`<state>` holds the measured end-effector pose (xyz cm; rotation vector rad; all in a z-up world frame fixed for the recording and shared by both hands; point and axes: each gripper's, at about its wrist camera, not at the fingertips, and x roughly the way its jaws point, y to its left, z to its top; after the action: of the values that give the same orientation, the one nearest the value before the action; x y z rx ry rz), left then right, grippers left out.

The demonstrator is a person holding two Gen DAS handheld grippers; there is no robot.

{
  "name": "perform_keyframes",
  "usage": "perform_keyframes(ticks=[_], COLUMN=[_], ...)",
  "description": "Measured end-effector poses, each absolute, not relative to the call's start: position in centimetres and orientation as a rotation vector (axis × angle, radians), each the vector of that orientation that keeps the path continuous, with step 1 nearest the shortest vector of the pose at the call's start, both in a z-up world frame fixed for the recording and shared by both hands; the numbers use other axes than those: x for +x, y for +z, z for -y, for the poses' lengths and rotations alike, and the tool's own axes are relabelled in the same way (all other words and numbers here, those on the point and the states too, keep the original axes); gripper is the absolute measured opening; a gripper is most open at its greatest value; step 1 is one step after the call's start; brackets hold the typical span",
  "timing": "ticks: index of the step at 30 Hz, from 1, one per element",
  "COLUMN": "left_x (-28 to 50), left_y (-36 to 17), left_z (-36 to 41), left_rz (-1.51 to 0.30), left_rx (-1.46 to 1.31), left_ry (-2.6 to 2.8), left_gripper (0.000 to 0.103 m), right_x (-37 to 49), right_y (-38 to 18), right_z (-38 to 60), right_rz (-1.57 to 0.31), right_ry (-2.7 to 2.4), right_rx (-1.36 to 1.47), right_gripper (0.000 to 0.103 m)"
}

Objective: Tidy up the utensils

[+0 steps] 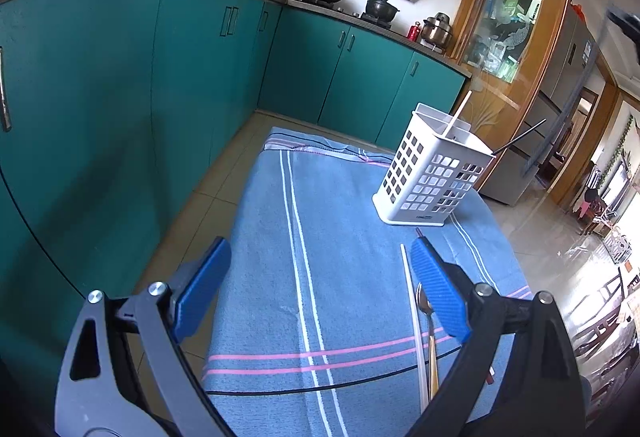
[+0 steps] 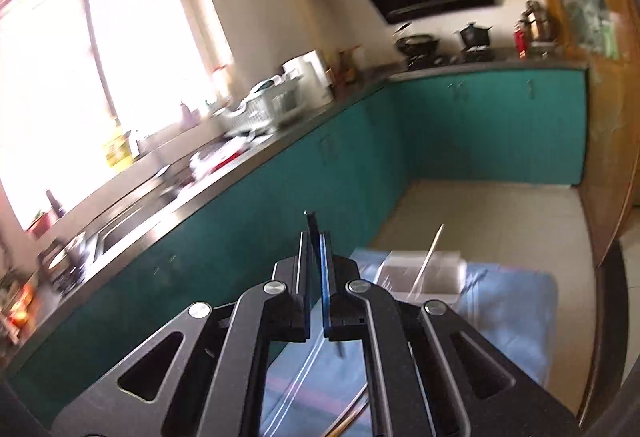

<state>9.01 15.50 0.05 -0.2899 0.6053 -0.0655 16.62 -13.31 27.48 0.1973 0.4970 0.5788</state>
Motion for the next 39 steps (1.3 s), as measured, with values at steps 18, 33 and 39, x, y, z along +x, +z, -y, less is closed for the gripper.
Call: perform_keyframes(ticks=[18, 33, 39], left_x=[10.7, 12.5, 13.6], left_y=[-1.0, -4.9, -6.6], left_z=[-13.1, -6.9, -3.0], left_rz=[-0.662, -0.802, -0.830], left_rx=[-0.240, -0.040, 0.052], left_ry=[-0.120, -0.207, -0.280], left_gripper=[0.090, 0.078, 0.056], right_x=[29.6, 15.4, 13.1], right_y=[18.0, 9.8, -0.5], right_z=[13.2, 15.8, 19.4], right_rz=[-0.570, -0.424, -0.505], right_ry=[0.236, 0.347, 0.370], right_rx=[0.148, 0.149, 0.290], right_gripper=[0.004, 0.081, 0.081])
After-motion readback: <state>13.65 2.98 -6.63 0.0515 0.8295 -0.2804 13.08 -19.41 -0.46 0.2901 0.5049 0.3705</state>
